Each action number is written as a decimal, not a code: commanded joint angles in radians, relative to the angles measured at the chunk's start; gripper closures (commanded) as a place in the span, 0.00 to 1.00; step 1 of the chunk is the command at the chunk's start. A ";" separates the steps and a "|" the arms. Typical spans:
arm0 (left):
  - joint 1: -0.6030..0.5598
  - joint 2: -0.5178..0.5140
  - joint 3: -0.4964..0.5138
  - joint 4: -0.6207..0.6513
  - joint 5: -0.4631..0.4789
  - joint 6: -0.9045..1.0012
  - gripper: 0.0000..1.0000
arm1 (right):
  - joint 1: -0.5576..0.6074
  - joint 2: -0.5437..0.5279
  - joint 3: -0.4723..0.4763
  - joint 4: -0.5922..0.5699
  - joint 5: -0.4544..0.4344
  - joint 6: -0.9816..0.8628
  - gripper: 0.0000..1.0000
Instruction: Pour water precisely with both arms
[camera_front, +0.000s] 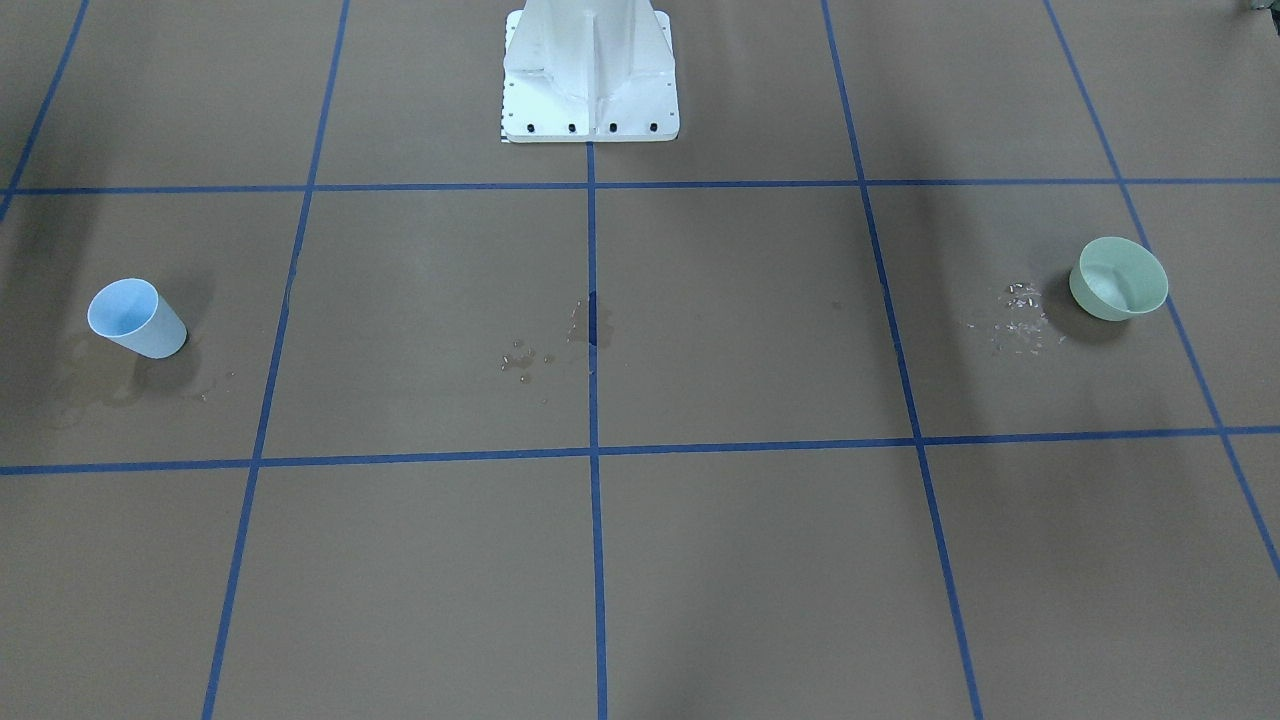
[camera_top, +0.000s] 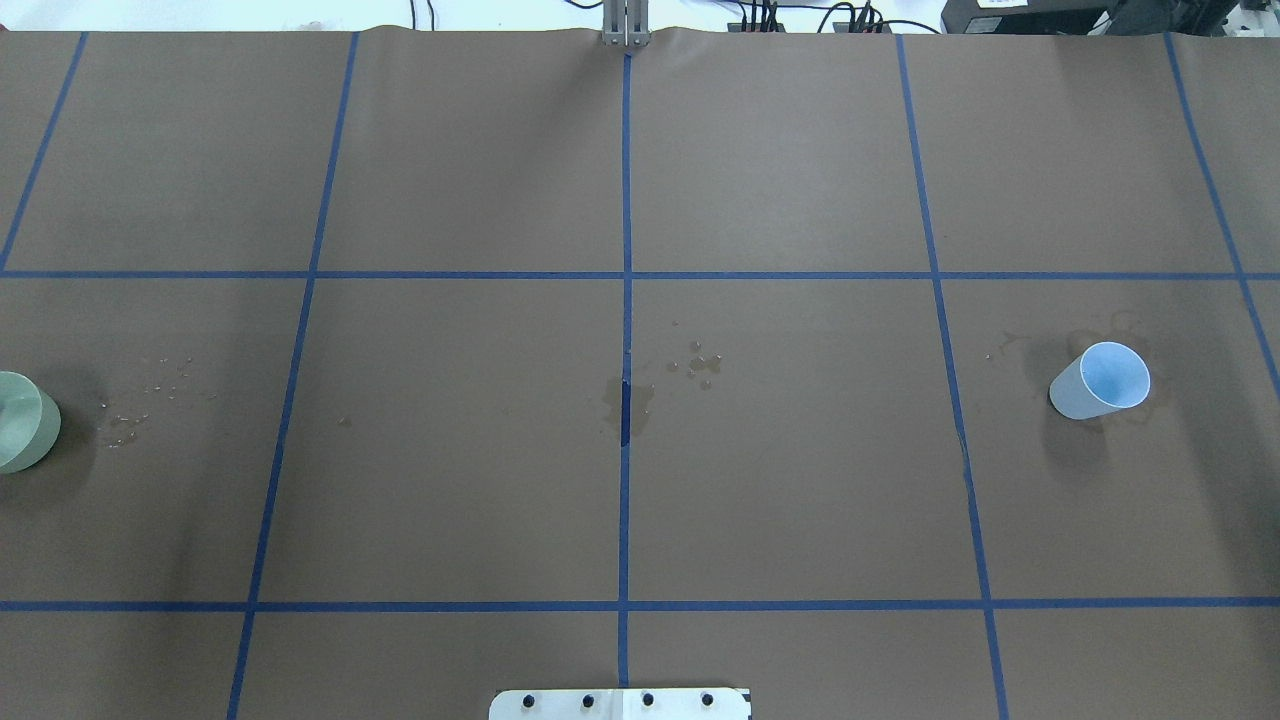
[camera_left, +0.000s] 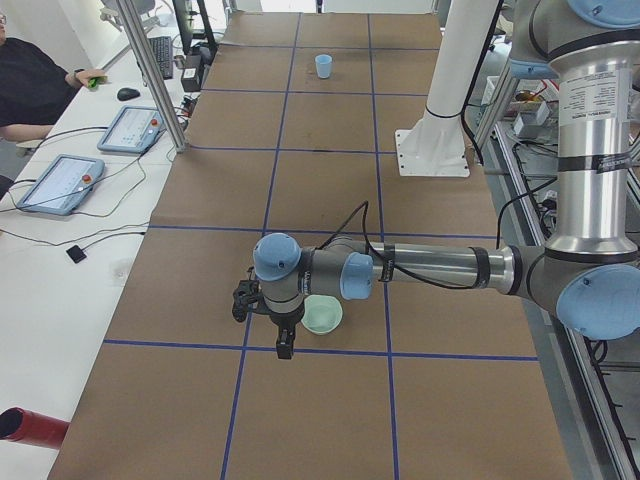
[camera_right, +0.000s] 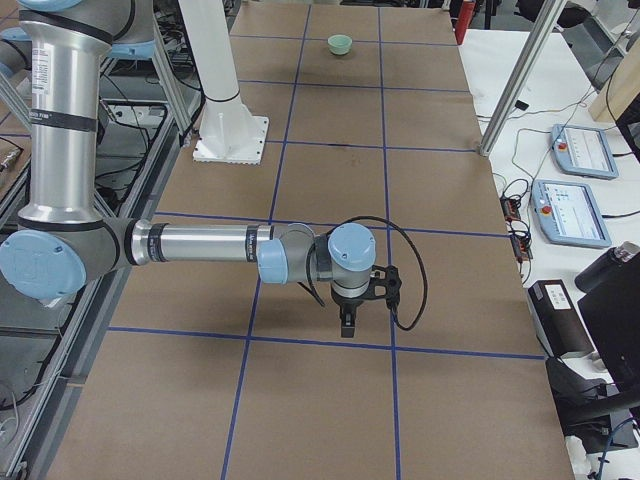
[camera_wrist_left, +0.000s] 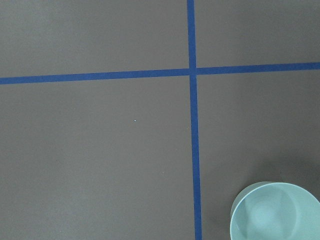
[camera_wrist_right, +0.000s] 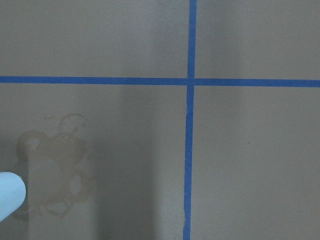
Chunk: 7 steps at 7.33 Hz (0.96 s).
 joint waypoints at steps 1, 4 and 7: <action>-0.001 -0.003 -0.011 0.000 -0.006 0.003 0.00 | 0.018 -0.006 0.005 -0.004 0.002 -0.001 0.00; -0.001 0.000 -0.002 -0.008 -0.006 0.005 0.00 | 0.017 -0.008 0.003 -0.002 0.000 -0.001 0.00; 0.007 -0.061 -0.013 -0.017 -0.015 0.002 0.00 | 0.017 0.006 0.009 0.002 0.002 -0.001 0.00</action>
